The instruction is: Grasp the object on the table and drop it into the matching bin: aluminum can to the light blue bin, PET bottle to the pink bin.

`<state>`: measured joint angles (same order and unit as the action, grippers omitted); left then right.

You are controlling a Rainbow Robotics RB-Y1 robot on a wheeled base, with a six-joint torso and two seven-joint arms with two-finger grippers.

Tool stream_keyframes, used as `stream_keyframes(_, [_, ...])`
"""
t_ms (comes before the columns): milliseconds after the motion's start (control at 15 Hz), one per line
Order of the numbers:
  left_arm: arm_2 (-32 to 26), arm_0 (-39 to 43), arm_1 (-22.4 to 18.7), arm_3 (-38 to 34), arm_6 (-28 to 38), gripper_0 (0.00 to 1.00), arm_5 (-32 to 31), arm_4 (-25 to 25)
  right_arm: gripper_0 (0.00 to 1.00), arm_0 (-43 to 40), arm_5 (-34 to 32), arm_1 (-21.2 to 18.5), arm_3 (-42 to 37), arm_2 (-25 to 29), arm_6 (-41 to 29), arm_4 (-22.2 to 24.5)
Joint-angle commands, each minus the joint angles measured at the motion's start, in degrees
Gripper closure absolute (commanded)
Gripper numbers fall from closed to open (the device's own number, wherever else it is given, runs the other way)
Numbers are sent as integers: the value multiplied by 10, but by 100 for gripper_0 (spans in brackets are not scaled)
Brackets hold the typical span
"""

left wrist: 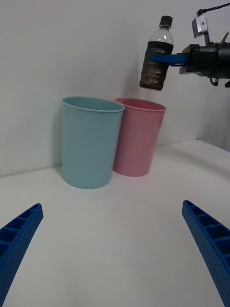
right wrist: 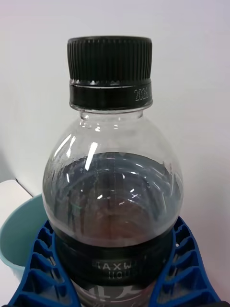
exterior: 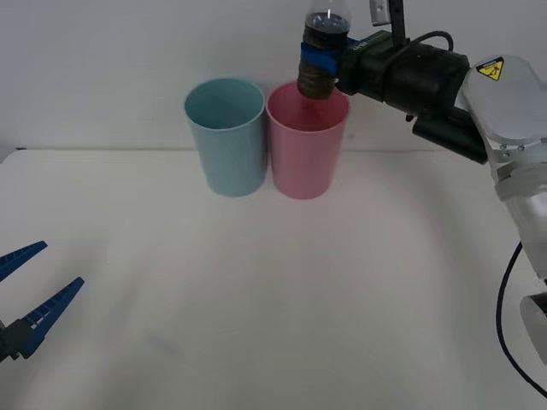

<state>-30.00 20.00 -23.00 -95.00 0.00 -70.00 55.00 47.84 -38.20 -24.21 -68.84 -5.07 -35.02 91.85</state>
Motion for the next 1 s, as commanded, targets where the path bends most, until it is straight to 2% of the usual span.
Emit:
stream_keyframes(67, [0, 0, 0, 0, 0, 0, 0, 0, 93, 5, 2, 4, 8, 0, 0, 0])
stream_keyframes(133, [0, 0, 0, 0, 0, 0, 0, 0, 87, 5, 2, 5, 8, 0, 0, 1])
stream_keyframes(200, [0, 0, 0, 0, 0, 0, 0, 0, 7, 5, 5, 5, 7, 0, 2, 0])
stream_keyframes(267, [0, 0, 0, 0, 0, 0, 0, 0, 0, 4, 5, 5, 8, 0, 6, 0])
stream_keyframes(800, [0, 0, 0, 0, 0, 0, 0, 0, 0, -2, -9, 5, 1, 0, 36, -18])
stream_keyframes(1000, [0, 0, 0, 0, 0, 0, 0, 0, 0, -71, -7, -4, -96, 6, 39, -18])
